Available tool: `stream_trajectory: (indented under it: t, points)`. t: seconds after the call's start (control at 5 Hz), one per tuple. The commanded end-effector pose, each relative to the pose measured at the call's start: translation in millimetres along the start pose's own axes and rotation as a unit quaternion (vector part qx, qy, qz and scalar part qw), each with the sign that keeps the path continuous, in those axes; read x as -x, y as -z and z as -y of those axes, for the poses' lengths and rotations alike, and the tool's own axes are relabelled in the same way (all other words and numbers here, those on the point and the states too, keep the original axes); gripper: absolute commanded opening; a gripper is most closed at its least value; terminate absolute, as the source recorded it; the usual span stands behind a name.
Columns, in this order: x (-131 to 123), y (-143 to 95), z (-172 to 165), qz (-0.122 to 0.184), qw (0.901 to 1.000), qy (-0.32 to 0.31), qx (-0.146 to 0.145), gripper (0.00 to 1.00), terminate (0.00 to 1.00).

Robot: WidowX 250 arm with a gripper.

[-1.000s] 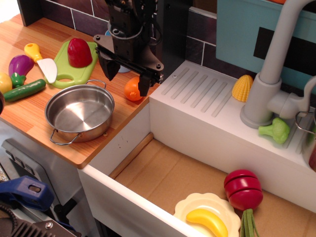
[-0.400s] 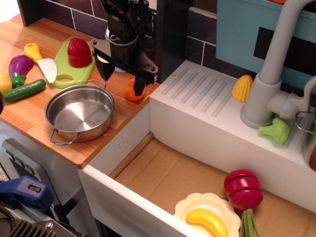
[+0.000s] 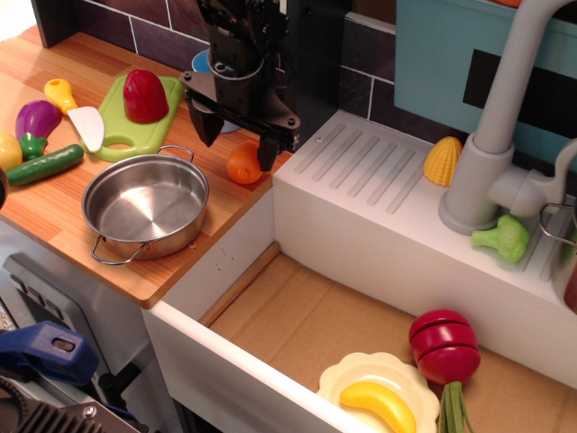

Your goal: Put carrot in pot or pan

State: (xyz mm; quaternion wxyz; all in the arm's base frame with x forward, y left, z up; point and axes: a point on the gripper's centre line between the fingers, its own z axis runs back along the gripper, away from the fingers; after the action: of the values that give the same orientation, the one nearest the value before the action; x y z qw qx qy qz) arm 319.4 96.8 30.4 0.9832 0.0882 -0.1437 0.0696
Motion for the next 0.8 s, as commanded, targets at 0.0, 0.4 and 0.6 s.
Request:
stream_trajectory:
  t: [0.0,0.4,0.6]
  points:
    - [-10,3,-2,0.022,0.9997,-0.005,0.009,1.0,0.0]
    - [-11,4,3,0.027,0.9996,-0.002,0.004,0.0,0.0]
    - [-15,-8,7,0.03,0.9995,0.01,-0.007,0.0,0.0]
